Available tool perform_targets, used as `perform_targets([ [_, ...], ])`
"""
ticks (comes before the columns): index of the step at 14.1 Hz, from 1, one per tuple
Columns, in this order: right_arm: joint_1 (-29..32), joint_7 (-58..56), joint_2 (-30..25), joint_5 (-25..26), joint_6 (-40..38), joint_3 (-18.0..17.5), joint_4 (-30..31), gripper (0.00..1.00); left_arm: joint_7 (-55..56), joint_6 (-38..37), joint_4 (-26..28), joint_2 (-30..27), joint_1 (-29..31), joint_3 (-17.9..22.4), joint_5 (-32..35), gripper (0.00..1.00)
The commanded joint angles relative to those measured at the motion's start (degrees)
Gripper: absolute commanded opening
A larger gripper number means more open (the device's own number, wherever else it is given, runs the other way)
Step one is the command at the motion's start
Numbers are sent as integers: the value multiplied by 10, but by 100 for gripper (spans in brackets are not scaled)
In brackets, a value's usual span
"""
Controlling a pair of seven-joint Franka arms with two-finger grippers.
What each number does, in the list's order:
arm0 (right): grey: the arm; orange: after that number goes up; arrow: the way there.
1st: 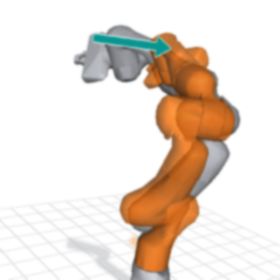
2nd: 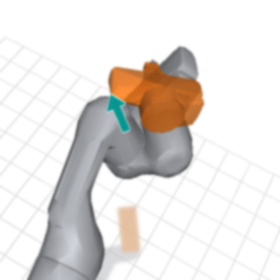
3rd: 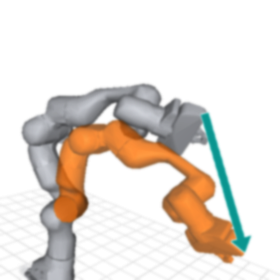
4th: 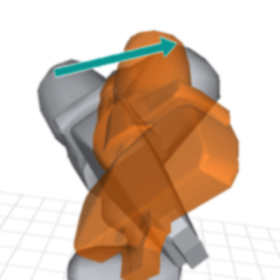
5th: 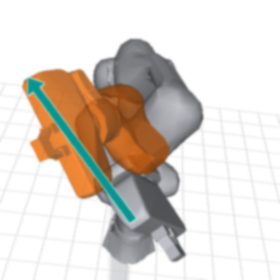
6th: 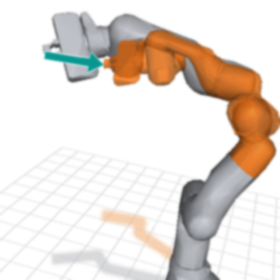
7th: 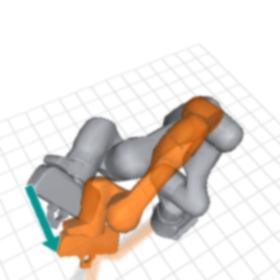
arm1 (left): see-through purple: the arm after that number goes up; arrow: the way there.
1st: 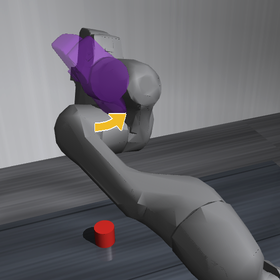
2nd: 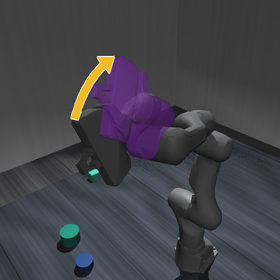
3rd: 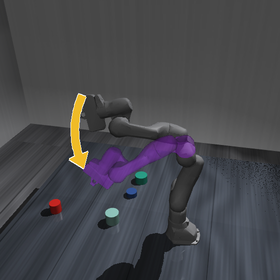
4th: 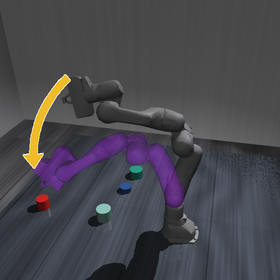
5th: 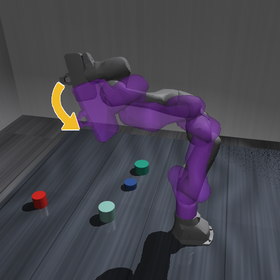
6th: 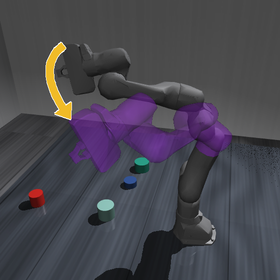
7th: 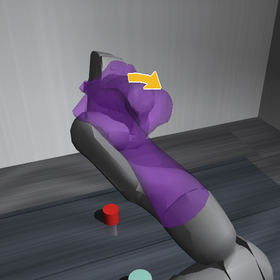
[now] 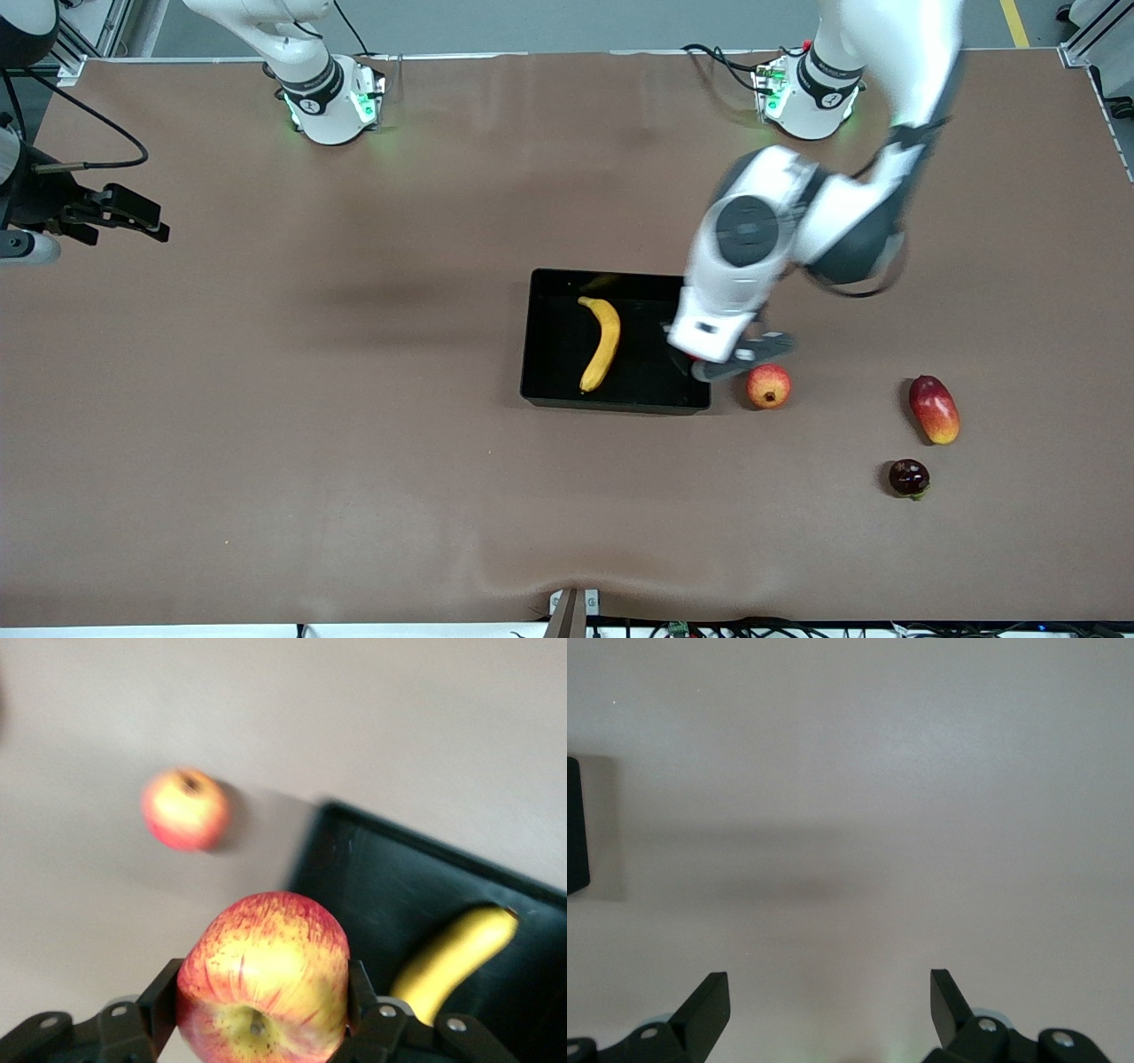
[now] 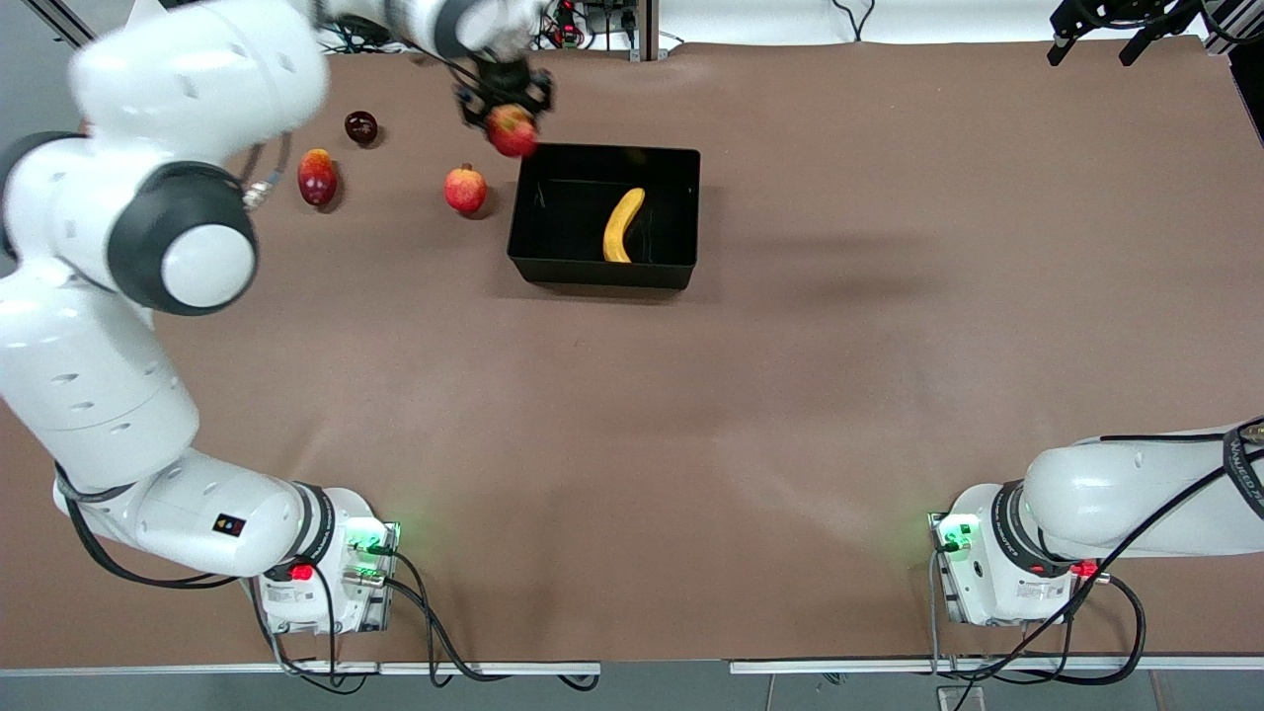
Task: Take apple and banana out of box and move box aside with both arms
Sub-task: 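Lift the apple out and carry it beside the red mango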
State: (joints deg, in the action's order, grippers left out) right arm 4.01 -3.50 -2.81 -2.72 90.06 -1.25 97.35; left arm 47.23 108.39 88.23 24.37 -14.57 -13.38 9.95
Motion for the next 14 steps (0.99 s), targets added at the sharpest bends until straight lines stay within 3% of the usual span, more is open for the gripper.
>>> perform_targets([
  [1, 0, 5, -5, -6, 0, -1, 5, 100, -87, 8, 12, 5, 76, -4, 5, 0],
  [7, -1, 7, -4, -21, 0, 0, 5, 100, -157, 28, 26, 74, 195, -2, 16, 0],
  [13, -7, 9, -4, -22, -2, 0, 5, 100, -157, 93, 68, 127, 241, -2, 33, 0],
  [14, -8, 9, -4, -21, -2, 0, 5, 100, -157, 99, 68, 131, 241, -2, 33, 7],
])
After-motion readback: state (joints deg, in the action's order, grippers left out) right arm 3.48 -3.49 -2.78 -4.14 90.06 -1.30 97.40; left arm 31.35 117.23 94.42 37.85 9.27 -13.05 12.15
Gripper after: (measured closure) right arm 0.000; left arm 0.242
